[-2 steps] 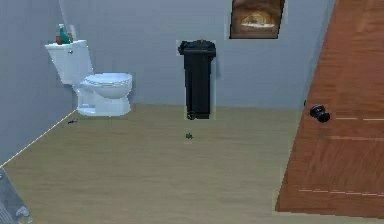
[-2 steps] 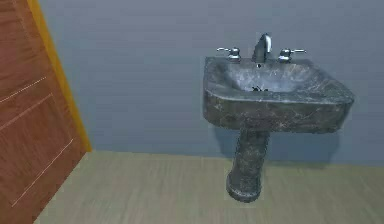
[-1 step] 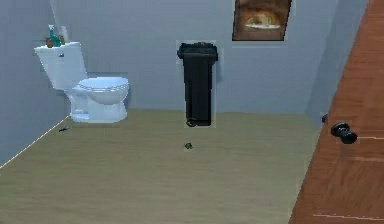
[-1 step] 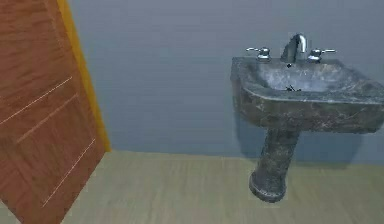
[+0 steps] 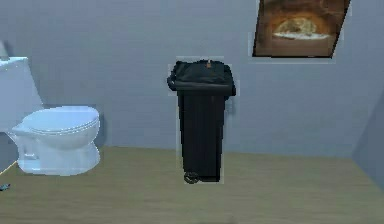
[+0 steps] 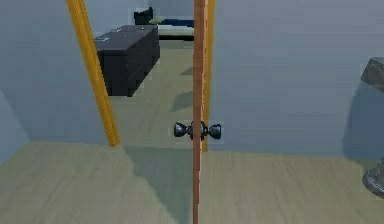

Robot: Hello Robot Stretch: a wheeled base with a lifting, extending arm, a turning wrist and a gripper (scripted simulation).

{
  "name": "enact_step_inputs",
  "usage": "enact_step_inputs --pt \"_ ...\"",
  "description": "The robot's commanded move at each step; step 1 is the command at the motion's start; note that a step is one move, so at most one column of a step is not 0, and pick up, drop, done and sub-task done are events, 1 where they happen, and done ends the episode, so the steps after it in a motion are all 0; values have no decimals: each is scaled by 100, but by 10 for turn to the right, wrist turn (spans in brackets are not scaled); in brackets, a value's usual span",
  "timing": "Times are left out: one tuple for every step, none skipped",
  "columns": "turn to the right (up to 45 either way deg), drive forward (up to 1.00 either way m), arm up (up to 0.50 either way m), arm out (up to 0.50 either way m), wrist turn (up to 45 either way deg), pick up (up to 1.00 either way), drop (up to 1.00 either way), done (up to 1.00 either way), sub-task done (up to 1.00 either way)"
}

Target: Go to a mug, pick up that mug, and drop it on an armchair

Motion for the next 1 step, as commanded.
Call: enact_step_inputs --pt "-30 0 0 0 0 0 0 0 0"
